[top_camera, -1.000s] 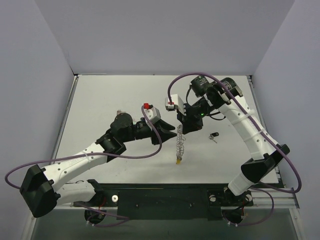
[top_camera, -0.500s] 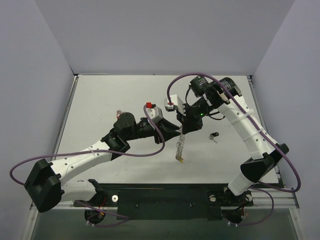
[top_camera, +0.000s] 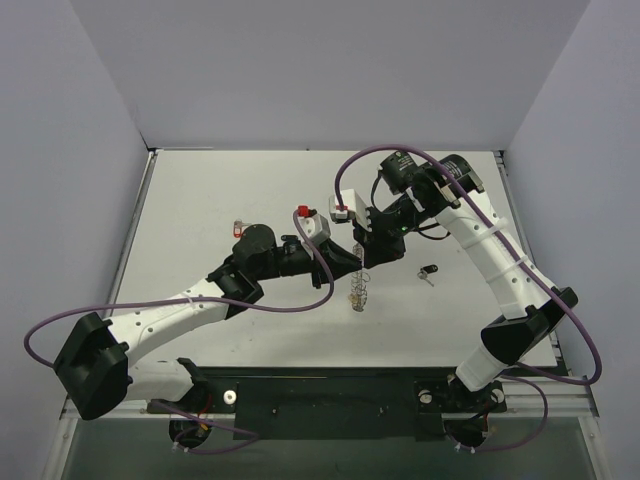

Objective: Put the keys on the keyring

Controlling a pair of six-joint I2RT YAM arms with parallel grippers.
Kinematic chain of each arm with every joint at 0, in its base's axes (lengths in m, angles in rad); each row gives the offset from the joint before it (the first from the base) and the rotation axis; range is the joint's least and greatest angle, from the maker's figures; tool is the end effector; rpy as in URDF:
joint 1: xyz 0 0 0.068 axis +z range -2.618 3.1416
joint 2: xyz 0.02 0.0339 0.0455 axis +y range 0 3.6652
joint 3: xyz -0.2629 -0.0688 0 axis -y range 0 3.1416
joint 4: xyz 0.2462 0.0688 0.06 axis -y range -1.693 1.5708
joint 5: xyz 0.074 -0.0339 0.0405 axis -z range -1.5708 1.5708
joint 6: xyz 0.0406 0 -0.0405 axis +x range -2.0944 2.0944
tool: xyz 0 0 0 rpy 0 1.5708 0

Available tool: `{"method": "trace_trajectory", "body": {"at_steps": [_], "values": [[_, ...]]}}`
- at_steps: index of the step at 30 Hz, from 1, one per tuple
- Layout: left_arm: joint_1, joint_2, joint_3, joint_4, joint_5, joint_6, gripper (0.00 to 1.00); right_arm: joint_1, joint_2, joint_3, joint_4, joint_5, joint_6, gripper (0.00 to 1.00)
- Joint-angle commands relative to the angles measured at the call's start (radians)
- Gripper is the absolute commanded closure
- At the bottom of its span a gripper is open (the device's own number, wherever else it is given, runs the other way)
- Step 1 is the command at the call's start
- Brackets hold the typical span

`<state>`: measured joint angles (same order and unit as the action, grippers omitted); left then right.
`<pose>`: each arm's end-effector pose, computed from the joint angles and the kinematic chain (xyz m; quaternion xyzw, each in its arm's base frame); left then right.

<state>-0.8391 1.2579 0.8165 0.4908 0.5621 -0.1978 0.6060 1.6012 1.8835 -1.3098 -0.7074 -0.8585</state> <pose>0.1814 -0.2343 0.3181 0.3994 0.5653 -0.5110 0.5097 0.2331 0.1937 0.4127 -0.6733 0.6099 0.2993 0.2917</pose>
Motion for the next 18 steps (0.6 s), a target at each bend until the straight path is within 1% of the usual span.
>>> {"method": "trace_trajectory", "body": {"at_steps": [1, 3, 4, 5, 7, 9, 10, 11, 12, 13, 14, 15, 16, 17, 18], "values": [[-0.009, 0.005, 0.044, 0.057, 0.035, 0.005, 0.77, 0.008, 0.003, 0.032, -0.167, -0.044, -0.010, 1.00], [-0.008, 0.008, 0.047, 0.060, 0.042, 0.003, 0.85, 0.009, 0.002, 0.031, -0.167, -0.047, -0.011, 1.00], [-0.008, 0.009, 0.047, 0.060, 0.047, 0.001, 0.97, 0.008, 0.003, 0.028, -0.167, -0.049, -0.011, 1.00], [-0.008, 0.011, 0.049, 0.060, 0.047, -0.003, 1.00, 0.008, 0.002, 0.028, -0.166, -0.050, -0.013, 1.00], [-0.008, 0.006, 0.046, 0.072, 0.041, -0.008, 1.00, 0.006, -0.001, 0.022, -0.163, -0.052, -0.014, 1.00], [-0.008, -0.011, 0.009, 0.115, 0.015, -0.038, 1.00, -0.003, -0.010, 0.012, -0.151, -0.064, -0.016, 1.00], [-0.008, -0.017, -0.003, 0.136, -0.013, -0.048, 1.00, -0.012, -0.017, 0.009, -0.148, -0.090, -0.016, 0.96], [-0.008, -0.038, -0.043, 0.193, -0.027, -0.069, 1.00, -0.040, -0.029, 0.006, -0.141, -0.108, -0.020, 0.81], [-0.008, -0.048, -0.063, 0.222, -0.056, -0.080, 1.00, -0.058, -0.038, -0.006, -0.135, -0.151, -0.033, 0.75], [-0.008, -0.064, -0.107, 0.303, -0.065, -0.110, 1.00, -0.102, -0.064, -0.021, -0.131, -0.185, -0.086, 0.66], [-0.008, -0.072, -0.132, 0.343, -0.076, -0.126, 1.00, -0.124, -0.081, -0.053, -0.128, -0.254, -0.120, 0.59], [-0.008, -0.083, -0.166, 0.426, -0.086, -0.153, 1.00, -0.173, -0.121, -0.073, -0.117, -0.289, -0.205, 0.56], [-0.009, -0.089, -0.183, 0.465, -0.102, -0.166, 1.00, -0.210, -0.141, -0.124, -0.106, -0.363, -0.262, 0.50], [-0.011, -0.092, -0.207, 0.517, -0.110, -0.182, 1.00, -0.222, -0.180, -0.150, -0.098, -0.389, -0.354, 0.46], [-0.014, -0.092, -0.215, 0.544, -0.117, -0.187, 1.00, -0.236, -0.205, -0.203, -0.054, -0.441, -0.391, 0.44]]}}
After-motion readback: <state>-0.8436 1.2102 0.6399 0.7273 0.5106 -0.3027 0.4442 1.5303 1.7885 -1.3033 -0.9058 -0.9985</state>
